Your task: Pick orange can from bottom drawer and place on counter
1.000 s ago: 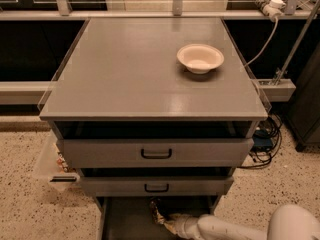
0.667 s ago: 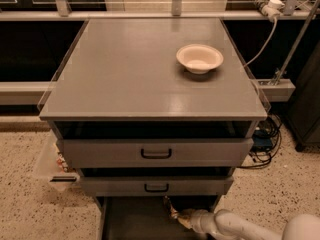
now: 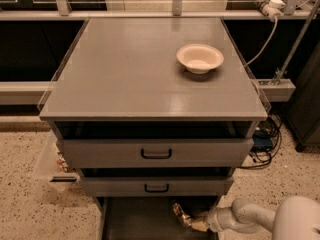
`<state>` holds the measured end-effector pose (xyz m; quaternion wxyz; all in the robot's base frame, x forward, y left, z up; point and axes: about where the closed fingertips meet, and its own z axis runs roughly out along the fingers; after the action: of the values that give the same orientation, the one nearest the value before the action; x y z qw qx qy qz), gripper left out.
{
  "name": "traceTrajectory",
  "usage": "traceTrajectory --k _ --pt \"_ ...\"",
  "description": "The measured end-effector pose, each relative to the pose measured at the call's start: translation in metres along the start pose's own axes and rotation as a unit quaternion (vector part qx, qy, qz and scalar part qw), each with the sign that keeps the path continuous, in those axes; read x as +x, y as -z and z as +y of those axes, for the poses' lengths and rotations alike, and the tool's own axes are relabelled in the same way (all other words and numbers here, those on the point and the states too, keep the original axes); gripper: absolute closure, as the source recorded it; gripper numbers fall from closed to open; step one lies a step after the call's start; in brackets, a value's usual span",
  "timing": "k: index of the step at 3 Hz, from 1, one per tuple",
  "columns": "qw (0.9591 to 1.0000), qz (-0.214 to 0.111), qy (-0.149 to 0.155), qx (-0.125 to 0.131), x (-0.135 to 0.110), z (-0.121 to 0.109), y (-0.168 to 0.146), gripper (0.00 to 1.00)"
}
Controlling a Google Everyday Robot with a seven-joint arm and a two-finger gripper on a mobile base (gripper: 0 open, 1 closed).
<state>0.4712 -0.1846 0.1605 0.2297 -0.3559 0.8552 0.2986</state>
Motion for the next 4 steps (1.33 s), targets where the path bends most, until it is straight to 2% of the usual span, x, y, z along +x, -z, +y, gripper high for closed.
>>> traceTrajectory --k 1,2,3,4 --pt "0.9976 0.024 -0.009 -0.065 0.011 0.009 0.001 1.0" --pt "0.994 0.009 -0.011 -0.109 0.004 0.004 0.027 1.0" --pt "0.9887 0.007 -0.01 -0.15 0.0 0.023 0.032 1.0" --pt "0.9887 0.007 -0.009 -0.149 0.0 0.028 0.031 1.0"
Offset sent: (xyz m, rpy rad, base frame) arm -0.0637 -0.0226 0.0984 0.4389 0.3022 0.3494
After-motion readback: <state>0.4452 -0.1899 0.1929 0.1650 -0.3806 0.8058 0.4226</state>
